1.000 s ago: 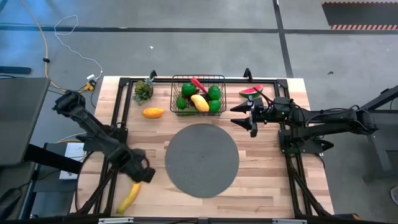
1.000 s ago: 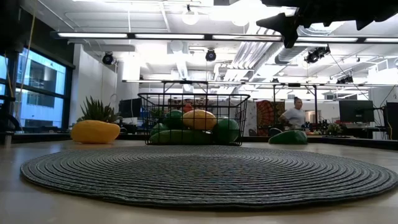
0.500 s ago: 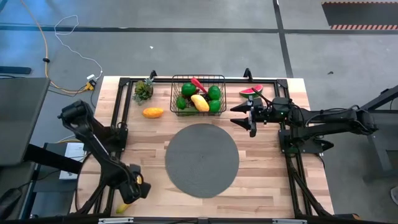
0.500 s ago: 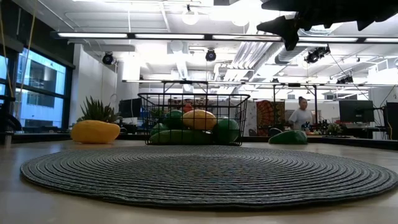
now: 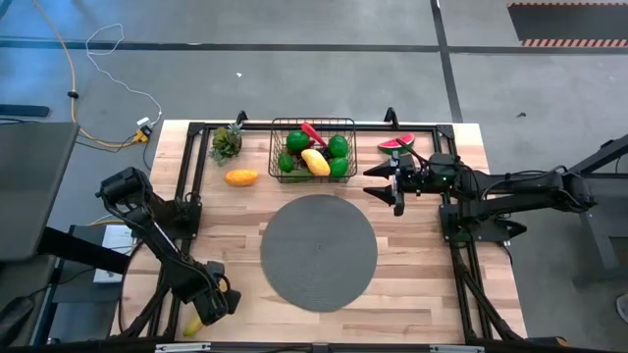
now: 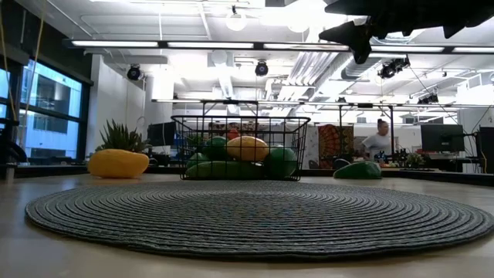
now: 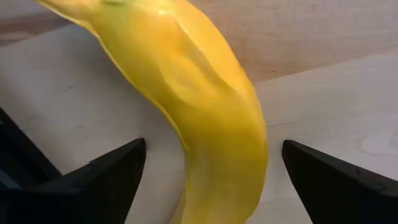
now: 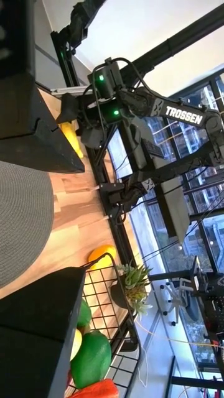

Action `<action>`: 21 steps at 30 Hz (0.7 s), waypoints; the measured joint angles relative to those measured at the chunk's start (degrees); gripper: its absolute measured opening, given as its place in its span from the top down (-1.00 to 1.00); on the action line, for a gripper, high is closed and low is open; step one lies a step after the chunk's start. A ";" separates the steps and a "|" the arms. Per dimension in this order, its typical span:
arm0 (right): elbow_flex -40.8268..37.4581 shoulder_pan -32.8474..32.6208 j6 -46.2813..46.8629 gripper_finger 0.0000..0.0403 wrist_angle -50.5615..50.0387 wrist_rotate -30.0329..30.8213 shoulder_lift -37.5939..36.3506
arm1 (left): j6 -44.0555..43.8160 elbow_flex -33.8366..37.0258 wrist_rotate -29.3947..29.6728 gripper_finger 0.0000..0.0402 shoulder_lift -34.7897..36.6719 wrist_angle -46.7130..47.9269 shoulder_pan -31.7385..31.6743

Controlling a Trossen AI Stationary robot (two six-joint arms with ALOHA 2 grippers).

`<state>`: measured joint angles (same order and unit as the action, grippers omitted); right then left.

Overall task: Build produce basket
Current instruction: Put the yellow banana into the black wire basket

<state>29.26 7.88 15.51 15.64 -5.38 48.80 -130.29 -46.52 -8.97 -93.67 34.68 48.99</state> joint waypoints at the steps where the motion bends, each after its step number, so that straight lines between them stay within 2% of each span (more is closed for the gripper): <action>1: 0.00 0.00 0.00 -0.21 -0.07 0.16 0.00 | 0.22 0.00 0.00 -0.78 0.00 -0.06 0.00; 13: 0.00 0.00 0.07 -0.21 -0.11 0.87 0.00 | 4.48 0.00 -0.04 -0.20 -0.09 -0.40 -0.02; 21: 0.00 0.00 0.09 -0.21 -0.11 1.09 0.00 | 5.95 0.04 0.48 0.03 0.07 -0.44 -0.28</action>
<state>29.26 7.88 15.59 15.53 -4.29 48.80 -124.34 -46.48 -8.49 -93.60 34.24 48.71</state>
